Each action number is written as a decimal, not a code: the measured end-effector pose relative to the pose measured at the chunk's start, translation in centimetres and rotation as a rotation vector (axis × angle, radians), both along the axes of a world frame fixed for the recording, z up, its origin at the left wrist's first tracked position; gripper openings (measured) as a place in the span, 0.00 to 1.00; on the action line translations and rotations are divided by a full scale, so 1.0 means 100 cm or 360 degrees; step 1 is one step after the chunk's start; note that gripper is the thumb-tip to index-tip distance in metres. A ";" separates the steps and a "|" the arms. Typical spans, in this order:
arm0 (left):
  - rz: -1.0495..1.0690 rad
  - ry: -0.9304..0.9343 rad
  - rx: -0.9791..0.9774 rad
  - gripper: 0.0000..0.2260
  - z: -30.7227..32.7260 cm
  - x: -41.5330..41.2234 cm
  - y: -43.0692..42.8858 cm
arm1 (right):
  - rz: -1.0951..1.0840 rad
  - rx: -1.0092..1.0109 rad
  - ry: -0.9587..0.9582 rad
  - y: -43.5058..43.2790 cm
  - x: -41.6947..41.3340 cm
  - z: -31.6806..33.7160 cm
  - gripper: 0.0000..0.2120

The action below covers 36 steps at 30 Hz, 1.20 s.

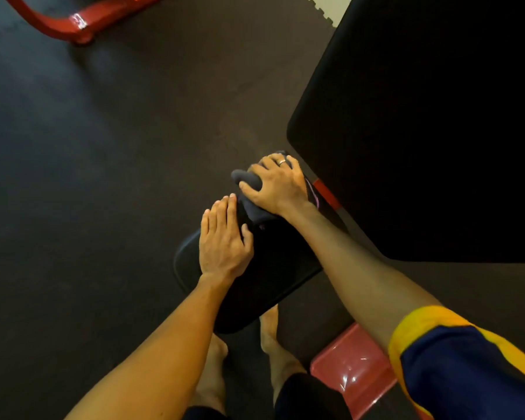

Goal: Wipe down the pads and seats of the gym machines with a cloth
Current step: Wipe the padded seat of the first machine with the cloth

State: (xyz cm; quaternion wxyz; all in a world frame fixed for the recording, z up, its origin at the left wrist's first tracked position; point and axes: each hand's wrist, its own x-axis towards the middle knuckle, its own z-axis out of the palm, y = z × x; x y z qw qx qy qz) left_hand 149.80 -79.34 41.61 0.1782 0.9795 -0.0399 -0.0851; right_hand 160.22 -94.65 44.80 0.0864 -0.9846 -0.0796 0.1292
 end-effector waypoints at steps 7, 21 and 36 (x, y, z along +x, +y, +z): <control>0.0016 -0.0037 0.0010 0.29 0.001 0.003 -0.003 | -0.0049 -0.0084 -0.0114 0.020 -0.003 -0.009 0.28; 0.0376 -0.0071 0.0114 0.29 -0.009 -0.042 0.004 | 0.0247 -0.0001 -0.0154 0.040 -0.039 -0.013 0.28; 0.0543 -0.0115 0.0102 0.29 -0.010 -0.077 0.010 | 0.0604 -0.0008 -0.0173 0.055 -0.067 -0.017 0.31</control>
